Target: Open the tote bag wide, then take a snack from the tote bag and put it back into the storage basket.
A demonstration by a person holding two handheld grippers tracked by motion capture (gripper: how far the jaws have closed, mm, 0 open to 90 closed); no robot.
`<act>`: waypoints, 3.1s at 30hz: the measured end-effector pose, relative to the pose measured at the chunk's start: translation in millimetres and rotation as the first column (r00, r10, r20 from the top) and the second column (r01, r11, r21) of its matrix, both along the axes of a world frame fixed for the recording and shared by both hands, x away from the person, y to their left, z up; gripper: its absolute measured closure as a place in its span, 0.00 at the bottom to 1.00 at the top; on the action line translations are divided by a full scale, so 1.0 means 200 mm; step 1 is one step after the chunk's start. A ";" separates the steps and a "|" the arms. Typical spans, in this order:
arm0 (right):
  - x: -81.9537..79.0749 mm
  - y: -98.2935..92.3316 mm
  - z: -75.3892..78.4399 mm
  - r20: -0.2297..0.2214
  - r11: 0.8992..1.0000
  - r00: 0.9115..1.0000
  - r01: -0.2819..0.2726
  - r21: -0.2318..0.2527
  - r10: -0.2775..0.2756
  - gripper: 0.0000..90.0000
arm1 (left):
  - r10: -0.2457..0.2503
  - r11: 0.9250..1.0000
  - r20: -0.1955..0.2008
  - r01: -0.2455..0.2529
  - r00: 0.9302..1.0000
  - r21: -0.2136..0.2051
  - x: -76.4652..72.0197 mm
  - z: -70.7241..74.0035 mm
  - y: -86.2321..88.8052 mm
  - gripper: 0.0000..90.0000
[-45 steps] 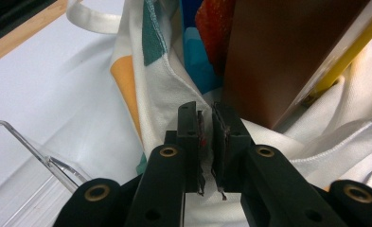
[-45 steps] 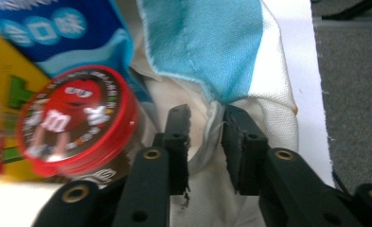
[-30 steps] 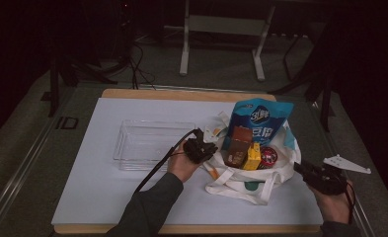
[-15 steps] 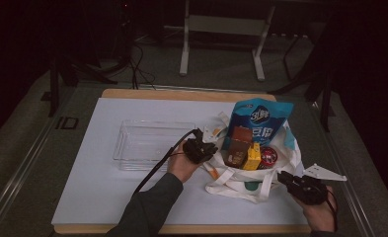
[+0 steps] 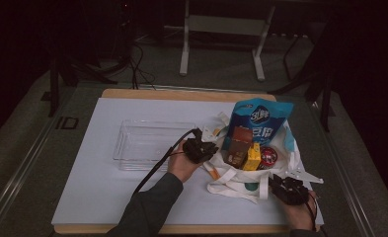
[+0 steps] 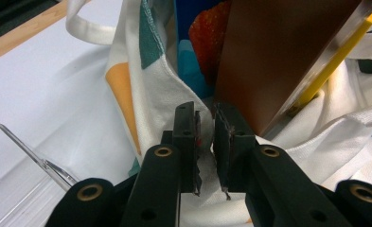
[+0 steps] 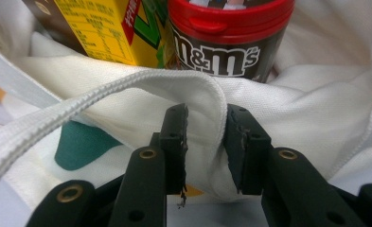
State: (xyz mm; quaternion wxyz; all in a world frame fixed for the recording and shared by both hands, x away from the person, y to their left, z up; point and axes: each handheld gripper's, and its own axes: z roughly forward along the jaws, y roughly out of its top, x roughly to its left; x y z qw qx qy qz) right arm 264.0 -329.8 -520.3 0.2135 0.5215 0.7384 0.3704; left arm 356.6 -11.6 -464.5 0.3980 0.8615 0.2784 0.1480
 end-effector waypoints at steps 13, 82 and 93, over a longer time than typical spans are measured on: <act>-0.01 0.00 -0.04 0.035 0.999 0.999 0.030 0.015 -0.031 0.81 | -0.028 0.997 0.019 0.029 0.999 -0.069 -0.01 0.07 0.05 0.79; -0.02 -0.01 -0.05 0.031 0.999 0.999 0.015 0.042 -0.016 0.83 | -0.358 0.903 0.057 0.361 0.932 -0.234 0.13 0.28 -0.10 0.27; -0.02 -0.02 -0.05 0.031 0.999 0.999 0.009 0.050 -0.011 0.83 | -0.402 0.882 0.063 0.405 0.913 -0.241 0.15 0.24 -0.18 0.30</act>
